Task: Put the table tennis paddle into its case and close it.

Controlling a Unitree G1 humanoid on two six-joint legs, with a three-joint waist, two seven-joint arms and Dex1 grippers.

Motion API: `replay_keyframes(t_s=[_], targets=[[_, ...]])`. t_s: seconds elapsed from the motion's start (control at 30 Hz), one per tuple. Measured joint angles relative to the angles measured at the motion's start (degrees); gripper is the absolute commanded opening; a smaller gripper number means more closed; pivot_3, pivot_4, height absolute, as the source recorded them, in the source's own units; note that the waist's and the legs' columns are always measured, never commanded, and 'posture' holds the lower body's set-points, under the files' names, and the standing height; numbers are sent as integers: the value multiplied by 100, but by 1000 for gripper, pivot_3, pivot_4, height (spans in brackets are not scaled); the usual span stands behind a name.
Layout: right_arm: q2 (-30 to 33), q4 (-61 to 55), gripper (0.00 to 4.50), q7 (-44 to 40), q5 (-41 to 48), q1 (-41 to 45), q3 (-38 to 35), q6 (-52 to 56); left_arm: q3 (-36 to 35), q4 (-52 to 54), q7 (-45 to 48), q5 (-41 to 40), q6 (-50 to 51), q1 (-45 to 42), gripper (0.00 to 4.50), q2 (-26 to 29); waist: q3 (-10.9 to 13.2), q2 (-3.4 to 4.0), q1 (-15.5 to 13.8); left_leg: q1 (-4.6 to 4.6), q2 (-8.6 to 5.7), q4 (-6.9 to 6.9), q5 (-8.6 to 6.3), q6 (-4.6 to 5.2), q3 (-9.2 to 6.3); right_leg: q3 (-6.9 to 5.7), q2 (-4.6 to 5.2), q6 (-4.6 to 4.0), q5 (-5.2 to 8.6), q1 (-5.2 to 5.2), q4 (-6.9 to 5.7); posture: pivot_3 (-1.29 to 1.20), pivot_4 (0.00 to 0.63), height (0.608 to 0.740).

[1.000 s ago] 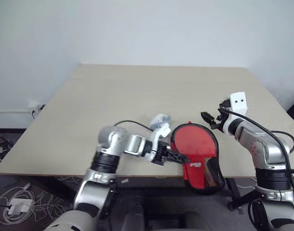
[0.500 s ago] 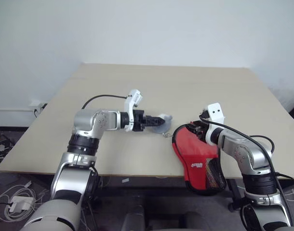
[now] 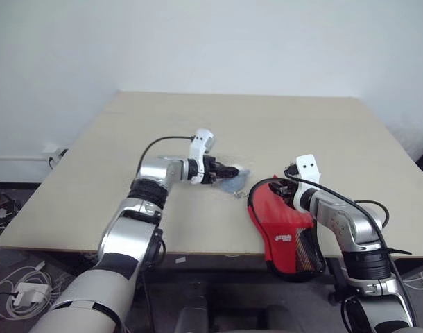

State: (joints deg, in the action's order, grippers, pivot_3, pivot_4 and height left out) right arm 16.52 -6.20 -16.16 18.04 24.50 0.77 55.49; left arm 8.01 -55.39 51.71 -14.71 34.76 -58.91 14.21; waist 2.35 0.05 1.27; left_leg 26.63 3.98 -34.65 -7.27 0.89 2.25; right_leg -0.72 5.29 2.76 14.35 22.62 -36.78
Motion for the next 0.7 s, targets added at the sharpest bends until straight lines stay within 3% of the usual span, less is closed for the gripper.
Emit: replay_keyframes(t_s=[0.3,0.63,0.7], targets=[[-4,-5,1904,-2,-13,-72,16,78,49,-471,73,575,-505,-122,4466,-294,0,0,7,-1,0,-2,0,0,-2,0,0,1,0,-3,0,0,0,740],[2,-6,1904,48,-79,-243,91,97,60,-589,91,987,-630,-148,4466,-247,0,0,10,-2,0,-3,0,1,-3,0,-1,2,1,-4,-1,0,0,740],[0,-2,1904,89,-124,-233,91,95,52,-639,69,1040,-681,-152,3919,-247,0,0,10,-3,0,-4,0,1,-3,0,-1,3,1,-5,-2,0,0,740]])
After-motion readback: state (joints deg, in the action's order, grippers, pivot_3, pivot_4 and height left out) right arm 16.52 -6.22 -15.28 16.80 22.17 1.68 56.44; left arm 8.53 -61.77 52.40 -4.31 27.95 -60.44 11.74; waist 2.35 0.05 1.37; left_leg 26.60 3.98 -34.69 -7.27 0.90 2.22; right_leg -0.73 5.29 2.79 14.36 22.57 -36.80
